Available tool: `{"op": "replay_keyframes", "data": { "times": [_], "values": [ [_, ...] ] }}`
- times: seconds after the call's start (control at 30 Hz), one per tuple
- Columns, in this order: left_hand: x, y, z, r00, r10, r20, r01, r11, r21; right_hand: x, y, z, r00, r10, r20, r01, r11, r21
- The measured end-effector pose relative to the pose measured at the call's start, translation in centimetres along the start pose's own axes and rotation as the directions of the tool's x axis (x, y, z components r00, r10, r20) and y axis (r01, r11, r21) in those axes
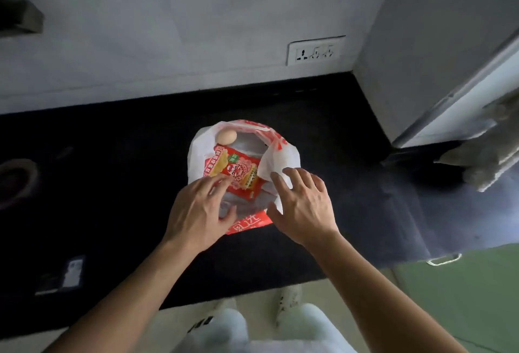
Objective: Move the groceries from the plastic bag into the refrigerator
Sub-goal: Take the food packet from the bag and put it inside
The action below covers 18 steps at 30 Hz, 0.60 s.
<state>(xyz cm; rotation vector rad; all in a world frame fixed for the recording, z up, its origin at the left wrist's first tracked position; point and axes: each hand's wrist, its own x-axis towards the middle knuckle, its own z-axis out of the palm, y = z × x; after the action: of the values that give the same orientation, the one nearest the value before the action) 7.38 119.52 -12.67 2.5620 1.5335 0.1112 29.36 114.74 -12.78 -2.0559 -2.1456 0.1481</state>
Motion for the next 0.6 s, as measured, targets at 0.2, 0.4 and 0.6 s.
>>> {"op": "replay_keyframes", "data": {
  "times": [0.2,0.4,0.6],
  "values": [
    [0.8,1.0,0.7,0.979,-0.201,-0.047,0.2,0.98,-0.022,4.3,1.8,1.0,0.984,-0.155,0.083,0.152,0.988,0.037],
    [2.3,0.5,2.3,0.958,-0.281,-0.048,0.276,0.957,-0.085,8.3,3.0,2.9,0.967,-0.213,0.138,0.208,0.977,0.05],
    [4.1,-1.6,3.7,0.984,-0.176,0.024,0.177,0.984,-0.025,12.9,2.3,4.7,0.965,-0.249,0.082,0.241,0.966,0.098]
  ]
}}
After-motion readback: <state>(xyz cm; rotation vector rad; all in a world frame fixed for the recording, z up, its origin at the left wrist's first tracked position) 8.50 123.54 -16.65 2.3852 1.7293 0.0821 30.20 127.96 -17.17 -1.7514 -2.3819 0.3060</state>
